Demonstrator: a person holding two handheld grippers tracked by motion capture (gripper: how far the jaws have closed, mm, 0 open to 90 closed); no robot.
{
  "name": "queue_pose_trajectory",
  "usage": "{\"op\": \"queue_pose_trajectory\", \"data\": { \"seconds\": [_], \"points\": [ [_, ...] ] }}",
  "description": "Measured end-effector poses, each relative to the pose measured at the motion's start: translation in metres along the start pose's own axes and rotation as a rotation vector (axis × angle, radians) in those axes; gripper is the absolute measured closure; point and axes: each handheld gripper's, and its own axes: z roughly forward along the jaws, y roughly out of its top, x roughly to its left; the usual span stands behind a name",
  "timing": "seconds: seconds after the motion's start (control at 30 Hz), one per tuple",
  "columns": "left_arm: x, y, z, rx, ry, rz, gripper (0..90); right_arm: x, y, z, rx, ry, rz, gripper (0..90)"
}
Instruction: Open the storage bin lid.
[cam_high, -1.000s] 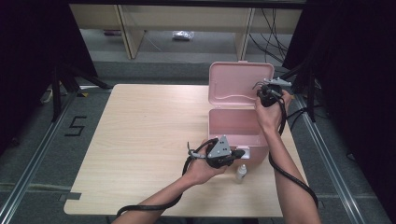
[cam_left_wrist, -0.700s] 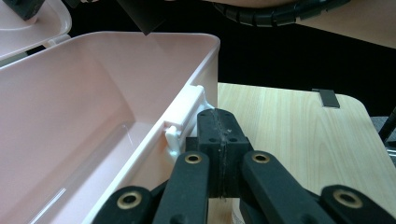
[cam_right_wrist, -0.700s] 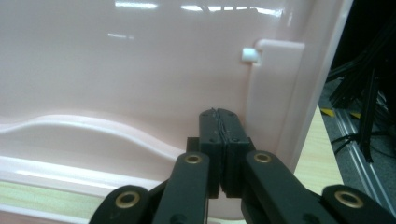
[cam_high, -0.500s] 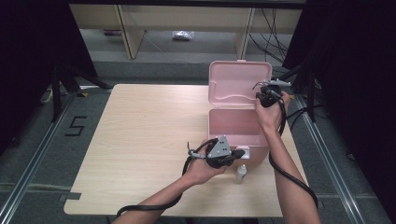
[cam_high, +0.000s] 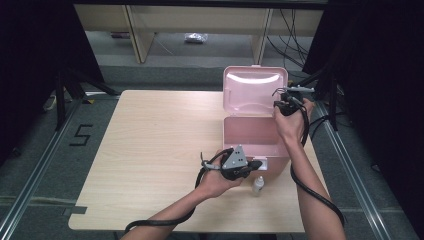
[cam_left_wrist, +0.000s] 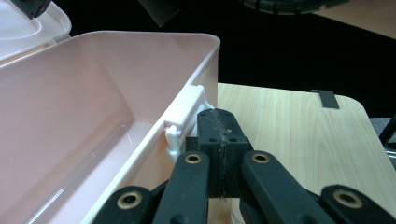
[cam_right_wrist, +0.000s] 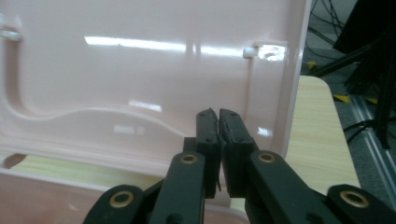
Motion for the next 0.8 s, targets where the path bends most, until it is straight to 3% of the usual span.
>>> {"op": "queue_pose_trajectory", "data": {
  "seconds": [0.03, 0.07, 0.13, 0.17, 0.23, 0.27, 0.3, 0.33, 0.4, 0.47, 0.5, 0.53, 0.57, 0.6, 0.67, 0.77, 0.8],
  "points": [
    [0.0, 0.0, 0.0, -0.002, -0.001, -0.002, 89.8, 0.005, -0.001, -0.003, 0.004, -0.002, 0.059, 86.9],
    [0.0, 0.0, 0.0, -0.002, -0.001, -0.003, 89.8, 0.004, 0.0, -0.004, 0.006, -0.004, 0.036, 86.4],
    [0.0, 0.0, 0.0, -0.002, 0.0, -0.004, 89.8, 0.006, -0.001, -0.009, 0.025, 0.008, 0.071, 85.0],
    [0.0, 0.0, 0.0, -0.002, 0.0, -0.004, 89.8, 0.003, -0.001, -0.009, 0.022, 0.024, 0.027, 84.1],
    [0.0, 0.0, 0.0, -0.005, 0.001, -0.005, 89.7, 0.006, -0.002, -0.014, 0.037, 0.034, 0.059, 84.0],
    [0.0, 0.0, 0.0, -0.005, 0.001, -0.006, 89.8, 0.004, -0.003, -0.015, 0.041, 0.039, 0.03, 83.9],
    [0.0, 0.0, 0.0, -0.005, 0.001, -0.006, 89.8, 0.006, -0.004, -0.017, 0.043, 0.046, 0.048, 83.9],
    [0.0, 0.0, 0.0, -0.005, 0.002, -0.006, 89.8, 0.004, -0.005, -0.019, 0.048, 0.049, 0.032, 83.9],
    [-0.001, 0.0, 0.0, -0.006, 0.004, -0.008, 89.8, 0.007, -0.007, -0.022, 0.06, 0.031, 0.045, 83.7],
    [0.0, 0.0, 0.0, -0.003, 0.001, -0.01, 89.8, 0.006, -0.009, -0.024, 0.078, 0.056, 0.048, 83.6],
    [0.0, 0.0, 0.0, -0.004, -0.001, -0.01, 89.8, 0.008, -0.011, -0.026, 0.087, 0.061, 0.077, 83.6],
    [-0.001, -0.001, 0.0, -0.008, 0.005, -0.009, 89.8, 0.006, -0.012, -0.026, 0.079, 0.074, 0.038, 83.6],
    [0.0, -0.001, 0.0, -0.006, 0.002, -0.013, 89.8, 0.009, -0.013, -0.029, 0.108, 0.07, 0.08, 83.5],
    [0.0, -0.001, 0.0, -0.002, 0.0, -0.015, 89.8, 0.005, -0.015, -0.029, 0.099, 0.078, 0.023, 83.8],
    [0.0, 0.0, 0.0, -0.002, 0.002, -0.013, 89.8, 0.008, -0.017, -0.034, 0.125, 0.083, 0.051, 83.9],
    [0.0, 0.0, 0.0, -0.006, 0.002, -0.013, 89.8, 0.006, -0.022, -0.04, 0.141, 0.103, 0.017, 84.1],
    [0.0, 0.0, 0.0, -0.003, 0.002, -0.014, 89.8, 0.01, -0.024, -0.044, 0.158, 0.107, 0.066, 84.0]
  ]
}}
